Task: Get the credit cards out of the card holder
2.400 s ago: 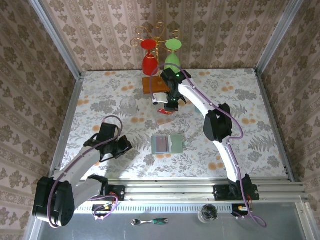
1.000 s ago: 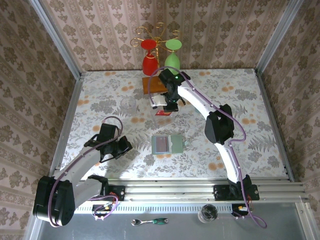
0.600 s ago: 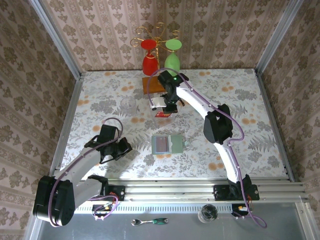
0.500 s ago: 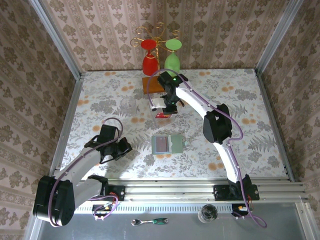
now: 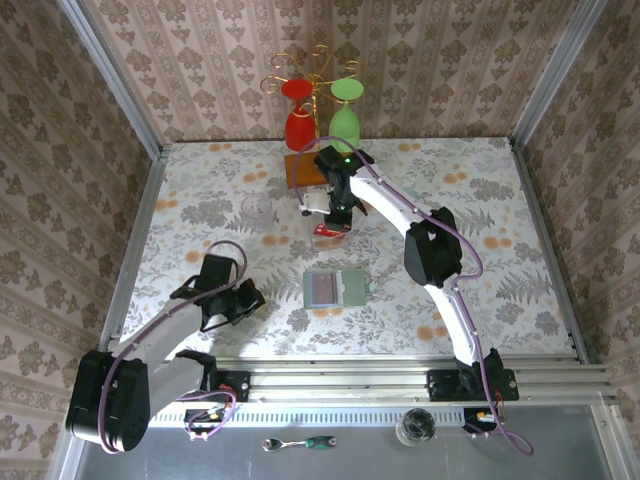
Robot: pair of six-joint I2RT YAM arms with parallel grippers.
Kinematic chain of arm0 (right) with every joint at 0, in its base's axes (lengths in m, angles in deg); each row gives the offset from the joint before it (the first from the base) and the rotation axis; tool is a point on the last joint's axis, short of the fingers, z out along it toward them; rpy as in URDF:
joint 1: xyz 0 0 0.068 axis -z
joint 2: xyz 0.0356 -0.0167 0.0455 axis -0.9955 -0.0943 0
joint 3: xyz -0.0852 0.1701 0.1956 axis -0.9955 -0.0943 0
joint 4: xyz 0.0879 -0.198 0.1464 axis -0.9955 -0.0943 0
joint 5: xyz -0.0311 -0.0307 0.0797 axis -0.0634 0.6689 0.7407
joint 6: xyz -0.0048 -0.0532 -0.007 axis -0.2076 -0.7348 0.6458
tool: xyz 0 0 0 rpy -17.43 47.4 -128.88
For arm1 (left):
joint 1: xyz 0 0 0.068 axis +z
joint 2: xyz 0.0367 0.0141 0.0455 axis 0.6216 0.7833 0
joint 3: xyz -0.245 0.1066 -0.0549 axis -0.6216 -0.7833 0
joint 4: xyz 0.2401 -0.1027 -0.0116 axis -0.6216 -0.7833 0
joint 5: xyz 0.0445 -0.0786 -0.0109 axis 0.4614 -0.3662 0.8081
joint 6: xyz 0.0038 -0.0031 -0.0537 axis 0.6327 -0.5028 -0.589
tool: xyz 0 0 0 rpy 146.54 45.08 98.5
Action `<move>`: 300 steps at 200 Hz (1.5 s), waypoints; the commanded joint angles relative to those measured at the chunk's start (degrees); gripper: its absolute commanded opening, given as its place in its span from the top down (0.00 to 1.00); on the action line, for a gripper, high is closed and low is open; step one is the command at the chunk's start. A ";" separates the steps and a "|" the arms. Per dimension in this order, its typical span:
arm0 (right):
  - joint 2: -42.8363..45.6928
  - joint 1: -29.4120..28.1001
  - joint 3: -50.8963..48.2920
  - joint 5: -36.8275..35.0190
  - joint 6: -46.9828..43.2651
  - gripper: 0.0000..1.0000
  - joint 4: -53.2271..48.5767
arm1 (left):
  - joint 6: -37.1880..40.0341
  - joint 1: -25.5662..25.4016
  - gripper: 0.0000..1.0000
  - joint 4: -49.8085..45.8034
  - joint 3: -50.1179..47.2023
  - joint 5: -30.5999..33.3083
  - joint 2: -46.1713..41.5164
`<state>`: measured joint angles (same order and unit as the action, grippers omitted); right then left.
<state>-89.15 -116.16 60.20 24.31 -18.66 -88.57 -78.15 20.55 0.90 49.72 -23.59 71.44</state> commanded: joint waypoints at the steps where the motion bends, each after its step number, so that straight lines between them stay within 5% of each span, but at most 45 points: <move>1: -2.22 -0.16 1.75 -2.47 8.53 1.00 -3.64 | -1.10 0.49 0.95 1.14 -1.18 -1.30 0.19; 47: -1.99 -0.33 4.13 -3.02 12.97 1.00 -5.36 | -2.01 0.50 0.96 3.64 -3.34 -2.28 -0.03; 150: -3.76 -0.16 4.50 -3.28 -4.34 1.00 -11.83 | -2.15 0.49 0.96 4.02 -3.92 -2.49 -0.55; 169: -3.38 -0.07 4.50 -4.27 -4.46 0.85 -10.54 | -2.32 0.50 0.96 4.22 -3.76 -2.40 -0.47; 191: -1.92 -0.04 4.20 -5.60 -4.09 0.81 -8.32 | -2.27 0.55 0.96 4.32 -3.27 -2.40 0.12; 259: 5.71 0.01 -3.39 -11.17 -3.24 0.81 2.17 | -1.84 0.49 0.96 5.16 -2.16 -2.84 2.00; 300: 9.16 -0.13 -10.24 -12.95 -1.53 0.90 9.37 | -1.78 0.47 0.96 5.78 -1.72 -3.01 2.74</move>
<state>-83.86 -116.16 53.45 13.82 -21.38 -84.79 -79.79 20.55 6.08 46.53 -25.68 73.23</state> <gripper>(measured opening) 0.125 0.050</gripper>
